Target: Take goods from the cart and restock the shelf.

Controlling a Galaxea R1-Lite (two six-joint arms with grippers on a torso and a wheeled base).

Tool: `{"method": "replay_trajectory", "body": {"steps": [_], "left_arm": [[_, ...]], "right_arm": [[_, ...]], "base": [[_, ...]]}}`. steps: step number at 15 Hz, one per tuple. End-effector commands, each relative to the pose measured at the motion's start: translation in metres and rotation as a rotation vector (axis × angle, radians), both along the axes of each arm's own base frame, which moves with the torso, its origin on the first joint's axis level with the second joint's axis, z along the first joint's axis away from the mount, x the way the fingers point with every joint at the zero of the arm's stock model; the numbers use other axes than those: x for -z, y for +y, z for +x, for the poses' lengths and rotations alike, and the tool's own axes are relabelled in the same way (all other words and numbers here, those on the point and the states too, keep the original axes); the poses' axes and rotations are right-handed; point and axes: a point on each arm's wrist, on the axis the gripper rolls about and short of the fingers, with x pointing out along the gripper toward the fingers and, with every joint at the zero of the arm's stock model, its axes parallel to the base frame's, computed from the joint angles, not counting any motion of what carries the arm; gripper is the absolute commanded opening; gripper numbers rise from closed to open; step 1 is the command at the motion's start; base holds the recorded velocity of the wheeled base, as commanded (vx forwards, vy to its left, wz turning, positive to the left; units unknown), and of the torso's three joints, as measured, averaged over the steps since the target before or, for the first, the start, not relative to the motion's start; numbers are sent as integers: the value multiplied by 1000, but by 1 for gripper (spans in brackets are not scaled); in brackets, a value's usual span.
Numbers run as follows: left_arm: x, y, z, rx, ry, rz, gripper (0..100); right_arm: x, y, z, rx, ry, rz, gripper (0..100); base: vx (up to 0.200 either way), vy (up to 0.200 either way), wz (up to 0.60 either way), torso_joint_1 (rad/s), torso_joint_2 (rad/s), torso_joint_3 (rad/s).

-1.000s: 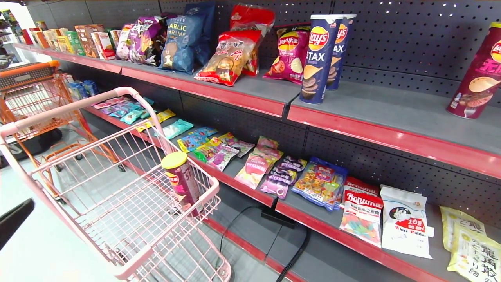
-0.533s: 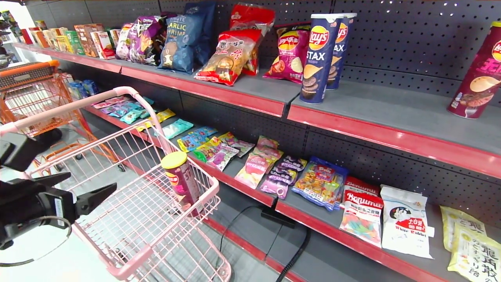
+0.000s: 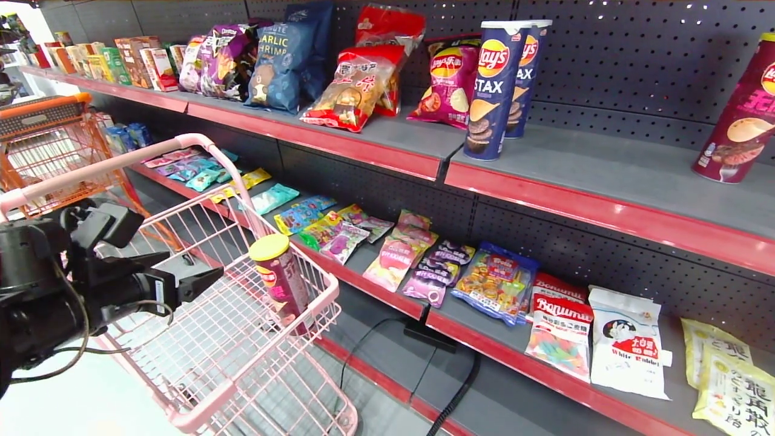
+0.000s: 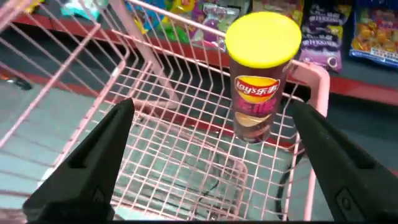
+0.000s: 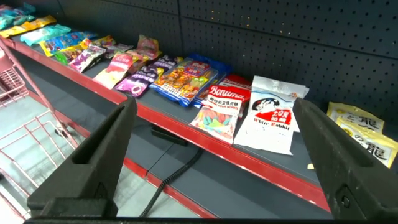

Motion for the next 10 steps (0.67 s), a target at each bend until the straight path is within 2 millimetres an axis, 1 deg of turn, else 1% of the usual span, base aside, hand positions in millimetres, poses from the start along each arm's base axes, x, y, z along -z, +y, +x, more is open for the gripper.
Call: {"method": "replay_trajectory", "body": {"steps": [1, 3, 4, 5, 6, 7, 8, 10], "left_arm": [[36, -4, 24, 45, 97, -19, 100], [43, -13, 31, 78, 119, -24, 100], [43, -13, 31, 79, 120, -24, 100], [48, -21, 35, 105, 132, -24, 100], [52, -26, 44, 121, 118, -20, 100], [53, -26, 48, 123, 109, -19, 100], [57, -28, 56, 129, 94, -17, 100], [65, -36, 67, 140, 107, -43, 100]], "right_arm": [[0, 0, 0, -1, 1, -1, 100], [0, 0, 0, -1, 1, -1, 100], [0, 0, 0, -1, 1, -1, 100], [0, 0, 0, -1, 1, -2, 100], [0, 0, 0, -1, 1, -2, 100], [0, 0, 0, -1, 1, -2, 100], [0, 0, 0, -1, 1, -4, 100], [0, 0, 0, -1, 1, -7, 100]], "base": [[0, 0, 0, 0, 0, 0], [0, 0, 0, 0, 0, 0], [0, 0, 0, 0, 0, 0], [0, 0, 0, 0, 0, 0], [0, 0, 0, 0, 0, 0], [0, 0, 0, 0, 0, 0], [0, 0, 0, 0, 0, 0], [0, 0, 0, 0, 0, 0]]}}
